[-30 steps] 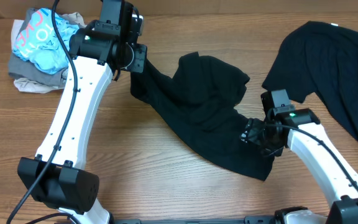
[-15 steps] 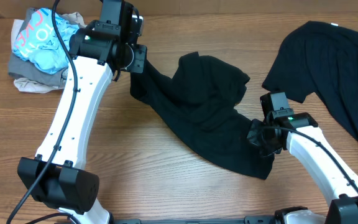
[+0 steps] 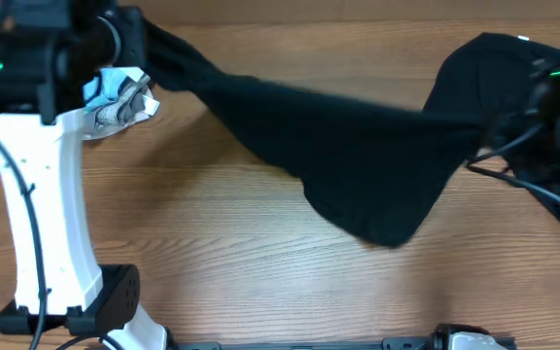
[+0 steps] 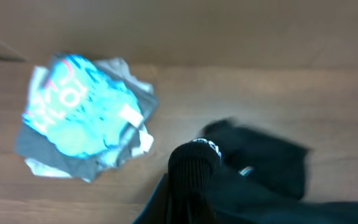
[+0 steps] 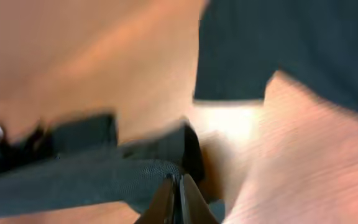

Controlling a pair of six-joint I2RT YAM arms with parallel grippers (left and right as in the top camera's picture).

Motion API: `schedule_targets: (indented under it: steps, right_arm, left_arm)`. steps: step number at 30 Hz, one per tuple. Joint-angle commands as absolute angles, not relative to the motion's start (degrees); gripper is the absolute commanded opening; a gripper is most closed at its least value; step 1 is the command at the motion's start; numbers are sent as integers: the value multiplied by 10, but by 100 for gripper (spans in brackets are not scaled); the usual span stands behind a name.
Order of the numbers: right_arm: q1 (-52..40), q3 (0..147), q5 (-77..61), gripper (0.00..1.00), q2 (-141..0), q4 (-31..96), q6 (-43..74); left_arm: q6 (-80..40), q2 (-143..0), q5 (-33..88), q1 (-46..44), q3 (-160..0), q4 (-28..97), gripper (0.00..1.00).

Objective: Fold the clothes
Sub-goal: 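Lift the shirt with both grippers and stretch it apart sideways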

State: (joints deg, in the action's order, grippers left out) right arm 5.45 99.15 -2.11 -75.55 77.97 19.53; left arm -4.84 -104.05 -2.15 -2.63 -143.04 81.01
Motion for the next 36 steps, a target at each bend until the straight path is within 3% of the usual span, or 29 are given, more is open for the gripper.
schedule_targets:
  steps: [1, 13, 36]
  right_arm:
    - [97, 1114, -13, 4, -746, 813, 147]
    - [120, 1372, -9, 4, -729, 970, 119]
    - [120, 1339, -25, 4, -703, 970, 120]
  left_arm:
    - [-60, -1020, -32, -23, -1500, 824, 4]
    - [-60, -868, -32, -23, -1529, 856, 4]
    - [-130, -834, -186, -23, -1512, 966, 4]
